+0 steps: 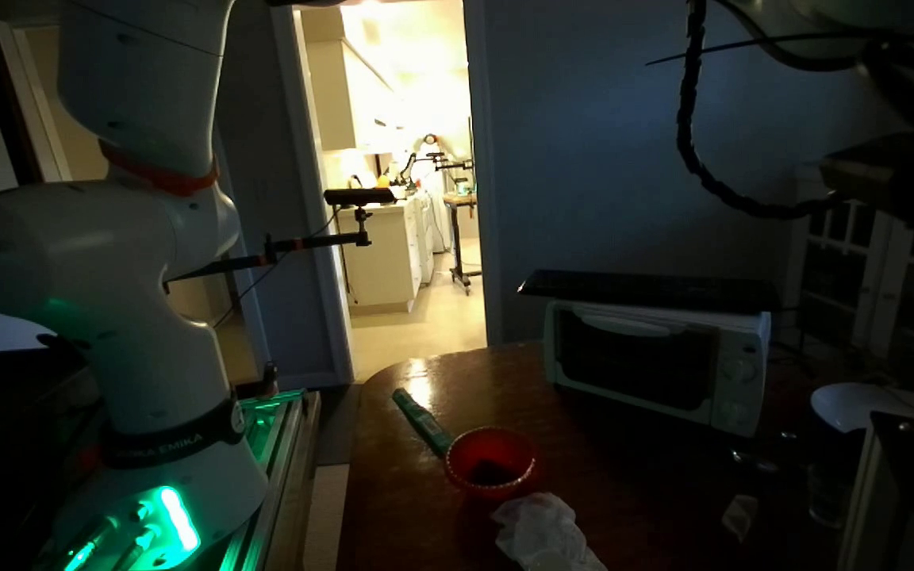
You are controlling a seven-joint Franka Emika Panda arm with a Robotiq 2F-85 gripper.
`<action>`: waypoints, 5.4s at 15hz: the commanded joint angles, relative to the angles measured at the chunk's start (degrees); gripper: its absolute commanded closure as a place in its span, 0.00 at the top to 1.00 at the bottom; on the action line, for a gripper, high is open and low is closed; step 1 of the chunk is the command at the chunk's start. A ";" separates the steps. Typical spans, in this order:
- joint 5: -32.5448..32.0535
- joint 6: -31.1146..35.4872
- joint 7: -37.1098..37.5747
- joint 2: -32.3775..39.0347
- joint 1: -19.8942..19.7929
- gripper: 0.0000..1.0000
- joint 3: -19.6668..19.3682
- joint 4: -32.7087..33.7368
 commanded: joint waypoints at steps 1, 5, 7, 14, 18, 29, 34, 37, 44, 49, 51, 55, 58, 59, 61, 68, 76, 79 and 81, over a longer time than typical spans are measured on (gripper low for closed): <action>1.08 1.07 -1.11 0.78 -0.73 0.41 0.63 0.06; 1.18 1.27 -1.23 0.80 -0.77 0.44 0.70 -0.25; 1.27 1.29 -1.27 0.93 -0.82 0.42 0.73 -0.34; 1.50 1.58 -1.37 1.28 -0.95 0.48 0.86 -0.71; 1.58 1.94 -1.42 1.95 -1.05 0.47 0.95 -1.05; 1.57 3.28 -1.88 2.95 -1.44 0.46 1.31 -1.87; 1.85 3.64 -2.26 2.29 -1.40 0.22 1.40 -2.04; 1.71 3.29 -2.14 1.78 -1.27 0.22 1.38 -1.95; -0.85 -1.04 1.63 -3.89 0.26 0.22 -0.29 -2.69; -1.97 -5.52 4.42 -6.53 1.22 0.22 -0.66 -5.07; -2.09 -5.71 4.57 -6.88 1.42 0.22 -0.59 -6.02; -1.88 -6.97 4.37 -7.64 1.63 0.22 -0.42 -6.95; -1.83 -8.49 4.25 -8.45 1.69 0.22 -0.45 -7.33; -1.95 -9.80 4.27 -8.79 1.74 0.22 -0.46 -7.32; -1.51 -12.94 3.04 -10.10 1.66 0.22 -0.19 -8.03; -1.21 -11.16 -4.94 -21.74 3.96 0.22 1.69 -19.43; 0.73 5.34 -16.55 -37.41 9.04 0.22 4.00 -39.52; 0.03 2.61 -14.49 -35.07 9.55 0.47 3.66 -36.89; 0.29 2.15 -14.49 -35.94 9.57 0.47 3.49 -37.40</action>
